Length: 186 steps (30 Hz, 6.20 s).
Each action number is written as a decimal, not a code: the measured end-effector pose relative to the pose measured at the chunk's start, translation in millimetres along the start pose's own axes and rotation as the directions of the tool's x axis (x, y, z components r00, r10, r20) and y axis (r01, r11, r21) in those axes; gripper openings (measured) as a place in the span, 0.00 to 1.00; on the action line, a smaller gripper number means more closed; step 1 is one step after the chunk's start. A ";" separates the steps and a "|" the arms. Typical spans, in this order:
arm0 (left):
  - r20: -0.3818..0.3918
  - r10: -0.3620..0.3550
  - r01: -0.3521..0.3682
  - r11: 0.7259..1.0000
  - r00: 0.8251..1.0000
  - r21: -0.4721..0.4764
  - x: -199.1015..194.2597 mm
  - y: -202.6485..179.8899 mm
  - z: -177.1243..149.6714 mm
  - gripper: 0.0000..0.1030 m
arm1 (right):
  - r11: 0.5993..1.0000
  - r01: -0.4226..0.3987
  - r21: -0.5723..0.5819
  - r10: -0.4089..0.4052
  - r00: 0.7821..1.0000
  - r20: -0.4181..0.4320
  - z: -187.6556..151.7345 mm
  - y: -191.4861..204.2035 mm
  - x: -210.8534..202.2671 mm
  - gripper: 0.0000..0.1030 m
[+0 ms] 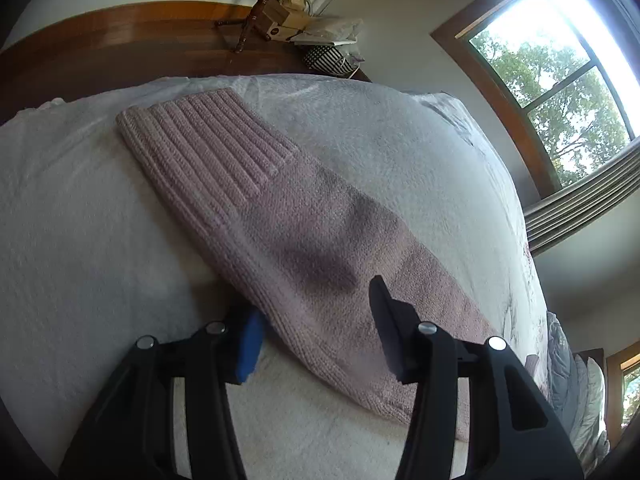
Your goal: Fold small clothes
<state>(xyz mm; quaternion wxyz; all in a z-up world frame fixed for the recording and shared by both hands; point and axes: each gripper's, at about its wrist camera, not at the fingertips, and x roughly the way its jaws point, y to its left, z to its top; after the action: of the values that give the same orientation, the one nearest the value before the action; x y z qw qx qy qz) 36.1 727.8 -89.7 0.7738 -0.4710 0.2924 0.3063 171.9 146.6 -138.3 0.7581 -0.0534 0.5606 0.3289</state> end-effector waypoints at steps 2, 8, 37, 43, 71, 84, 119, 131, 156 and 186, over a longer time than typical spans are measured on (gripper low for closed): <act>0.008 0.005 -0.005 1.000 1.000 0.010 0.7 2.2 2.7 0.48 | 1.000 -0.001 0.001 0.001 1.000 -0.001 0.1 -0.4 0.5 0.73; 0.017 0.026 -0.026 0.999 1.000 0.029 2.5 3.9 9.0 0.35 | 1.000 -0.005 0.003 0.005 1.000 0.001 0.2 -0.8 2.3 0.74; -0.162 -0.270 0.315 0.833 0.949 0.455 -17.1 -227.6 -143.8 0.05 | 0.995 0.033 0.097 -0.040 0.996 0.076 -31.5 -49.0 -45.0 0.74; -0.260 -0.320 0.409 0.782 0.911 0.470 -6.1 -266.8 -200.5 0.05 | 0.991 0.036 0.127 -0.046 0.996 0.081 -36.5 -62.5 -47.4 0.74; -0.330 -0.220 0.367 0.789 0.918 0.493 -5.3 -188.1 -208.0 0.16 | 0.991 0.032 0.131 -0.041 0.997 0.069 -10.1 -62.4 -40.3 0.74; -0.191 0.053 0.067 0.817 0.980 0.572 66.2 -181.9 -148.2 0.15 | 0.999 -0.040 0.028 0.036 0.992 0.122 71.4 -19.1 -52.4 0.74; -0.180 -0.079 0.174 0.772 0.981 0.612 17.3 -220.7 -167.5 0.31 | 0.952 -0.292 0.090 0.262 0.931 0.254 159.9 -37.0 -62.8 0.12; -0.219 -0.003 0.161 0.690 0.976 0.706 58.6 -260.9 -223.2 0.31 | 0.951 -0.145 0.274 0.079 0.968 0.237 126.8 -136.9 -60.7 0.12; -0.291 0.020 0.209 0.648 0.956 0.732 75.0 -275.6 -251.2 0.40 | 0.989 0.130 0.070 -0.131 0.991 0.010 127.1 -57.5 14.3 0.12; -0.328 -0.029 0.279 0.601 0.944 0.749 55.1 -307.0 -265.3 0.45 | 0.956 0.169 0.239 -0.205 0.970 0.134 98.1 -169.8 -75.4 0.17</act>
<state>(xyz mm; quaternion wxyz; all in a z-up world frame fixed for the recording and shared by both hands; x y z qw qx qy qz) 258.1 384.7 -63.9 0.8749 -0.1460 0.4616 0.0080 335.0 25.4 -84.6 0.8289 0.0064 0.5250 0.1930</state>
